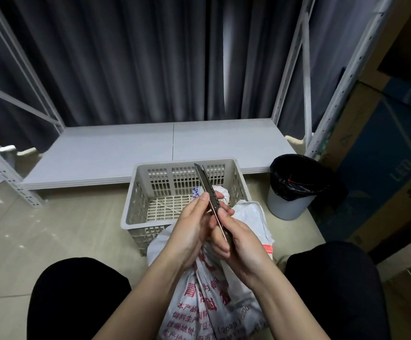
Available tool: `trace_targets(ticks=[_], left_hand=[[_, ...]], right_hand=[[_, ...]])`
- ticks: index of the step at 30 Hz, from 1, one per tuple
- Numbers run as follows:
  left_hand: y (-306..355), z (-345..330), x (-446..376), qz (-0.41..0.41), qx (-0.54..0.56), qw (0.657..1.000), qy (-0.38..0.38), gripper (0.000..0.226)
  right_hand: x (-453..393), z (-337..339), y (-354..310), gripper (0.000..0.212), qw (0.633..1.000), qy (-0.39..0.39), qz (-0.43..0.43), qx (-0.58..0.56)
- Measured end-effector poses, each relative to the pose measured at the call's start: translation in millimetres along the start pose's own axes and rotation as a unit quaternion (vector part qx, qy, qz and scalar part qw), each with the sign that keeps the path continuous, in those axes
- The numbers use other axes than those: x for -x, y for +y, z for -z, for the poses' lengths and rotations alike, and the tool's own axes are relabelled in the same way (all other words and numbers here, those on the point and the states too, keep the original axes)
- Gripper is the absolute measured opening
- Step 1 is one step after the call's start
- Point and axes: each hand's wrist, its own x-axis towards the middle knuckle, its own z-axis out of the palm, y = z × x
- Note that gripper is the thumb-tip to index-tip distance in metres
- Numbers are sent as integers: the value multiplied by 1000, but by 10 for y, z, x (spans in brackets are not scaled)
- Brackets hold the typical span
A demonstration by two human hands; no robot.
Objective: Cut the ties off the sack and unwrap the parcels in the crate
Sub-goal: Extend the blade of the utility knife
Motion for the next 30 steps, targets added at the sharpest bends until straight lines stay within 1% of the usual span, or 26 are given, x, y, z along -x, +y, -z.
trace_targets(ticks=[2,4,6,8,11,15,20,22,23,25,26,27,29,30], left_hand=[[6,40,11,6,-6,1000,-14,27],[21,81,5,8,-35,999,-39,28],[52,103,12,14,-59,997,-57,29],[84,110,17,20,-68,995,-67,28],[108,118,33,23,-57,995,-80,24],[77,169,13,24,-79,993,-86,23],[101,180,7,21,-125,987,-95,26],[96,163,-8,24,-149,984,-97,26],[81,160,-9,25,-161,982,-95,27],[66,149,2,22,-175,978,-114,27],[61,141,17,17,-175,975,-135,24],[69,118,31,9,-183,971,-152,31],[43,122,-7,-30,-245,955,-166,96],[32,134,-37,-41,-281,944,-167,115]], right_hand=[[29,-15,-5,32,1000,8,-12,-10],[48,-20,-7,29,997,4,-37,-65],[72,-17,0,34,995,-6,-58,-82],[97,-17,0,37,995,-12,-57,-75],[114,-34,-26,35,996,-18,-42,-71],[109,-32,7,35,995,-20,-39,-91],[104,-44,53,34,994,5,-43,-101],[73,-41,57,36,996,20,-38,-82],[55,-40,55,39,998,33,-33,-53],[15,-24,39,42,998,57,-8,10],[-7,-16,25,42,997,68,6,30],[-22,-7,14,41,996,78,15,44],[-34,5,-2,37,995,92,6,41],[-28,6,-13,33,995,92,-1,34]])
